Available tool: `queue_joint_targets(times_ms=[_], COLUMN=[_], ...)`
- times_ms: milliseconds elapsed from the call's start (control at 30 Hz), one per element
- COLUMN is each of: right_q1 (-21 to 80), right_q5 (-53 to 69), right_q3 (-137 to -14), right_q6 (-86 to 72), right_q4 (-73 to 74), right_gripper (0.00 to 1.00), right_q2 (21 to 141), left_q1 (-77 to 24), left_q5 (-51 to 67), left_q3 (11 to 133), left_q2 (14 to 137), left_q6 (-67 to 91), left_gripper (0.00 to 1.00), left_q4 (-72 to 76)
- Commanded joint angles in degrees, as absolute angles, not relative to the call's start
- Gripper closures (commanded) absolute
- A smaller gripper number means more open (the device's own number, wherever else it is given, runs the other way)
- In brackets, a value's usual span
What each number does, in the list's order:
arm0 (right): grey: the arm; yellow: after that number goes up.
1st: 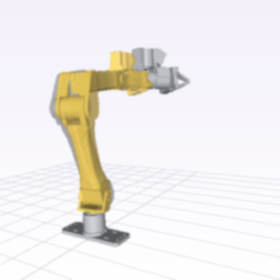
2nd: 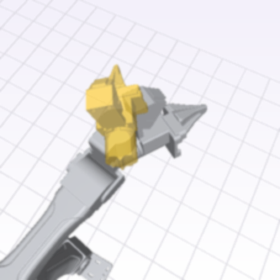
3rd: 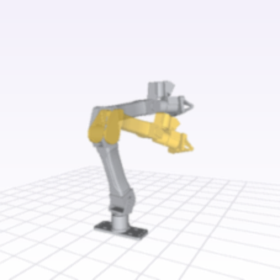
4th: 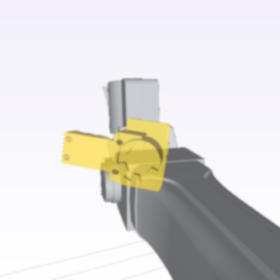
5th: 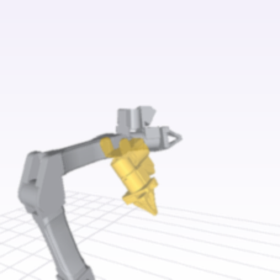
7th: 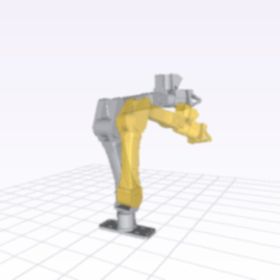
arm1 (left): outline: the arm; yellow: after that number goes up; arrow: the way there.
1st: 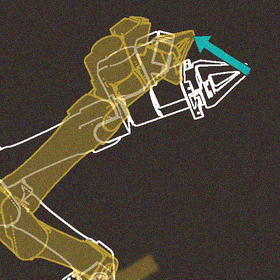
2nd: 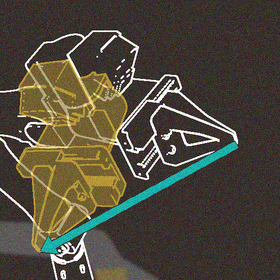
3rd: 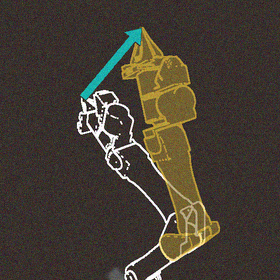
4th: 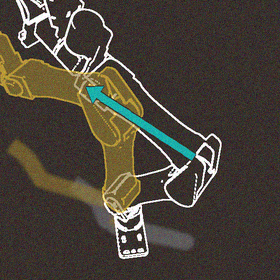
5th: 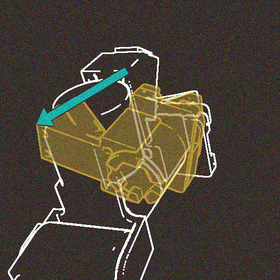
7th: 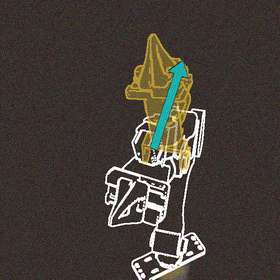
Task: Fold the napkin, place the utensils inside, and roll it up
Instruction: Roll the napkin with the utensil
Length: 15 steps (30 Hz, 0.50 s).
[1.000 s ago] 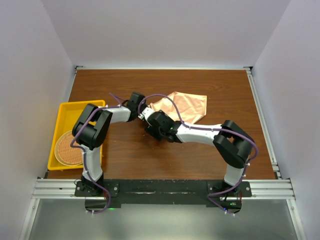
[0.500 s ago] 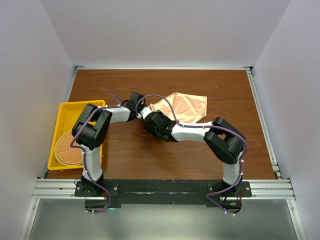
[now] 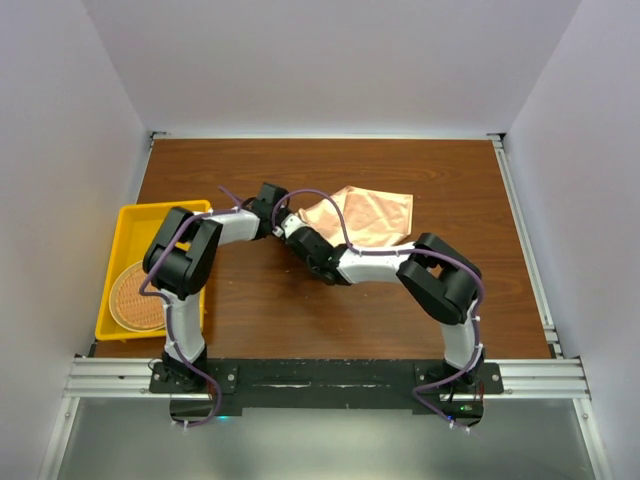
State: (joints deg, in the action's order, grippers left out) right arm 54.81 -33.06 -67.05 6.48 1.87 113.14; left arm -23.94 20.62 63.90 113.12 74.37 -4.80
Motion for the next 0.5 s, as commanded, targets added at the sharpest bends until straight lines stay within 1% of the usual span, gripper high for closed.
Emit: queue_joint_targets(times_ms=[0, 33, 67, 333, 400, 433, 467], right_q1=[54.4, 54.4, 54.3, 53.6, 53.1, 52.9, 52.6], right_q5=[-34.7, -34.5, -33.9, -27.2, -25.3, -24.5, -23.8], right_q3=[-68.5, -68.6, -68.9, -68.2, -68.6, -68.6, -68.6], right_q6=[5.5, 5.2, 4.9, 2.9, 2.6, 2.4, 2.2], right_q4=[3.5, 3.8, 4.0, 4.5, 5.4, 5.4, 5.5], right_gripper=[0.91, 0.98, 1.00, 1.00, 1.00, 1.00, 1.00], right_q2=[115.1, 115.6, 115.8, 112.6, 112.1, 112.0, 111.7], left_q1=[-23.5, -23.4, -23.4, -20.9, -20.1, -19.9, -19.5], left_q5=[19.6, 19.5, 19.4, 19.7, 20.6, 20.6, 20.8], left_q3=[64.1, 64.1, 64.2, 63.6, 62.9, 62.2, 61.4], left_q2=[112.1, 111.8, 111.6, 110.0, 109.5, 108.3, 107.5], left_q6=[73.1, 72.8, 72.3, 67.7, 65.9, 65.0, 64.6], left_gripper=[1.00, 1.00, 1.00, 0.99, 0.91, 0.82, 0.76], left_q4=[-14.1, -14.5, -15.0, -15.1, -13.5, -12.5, -9.4])
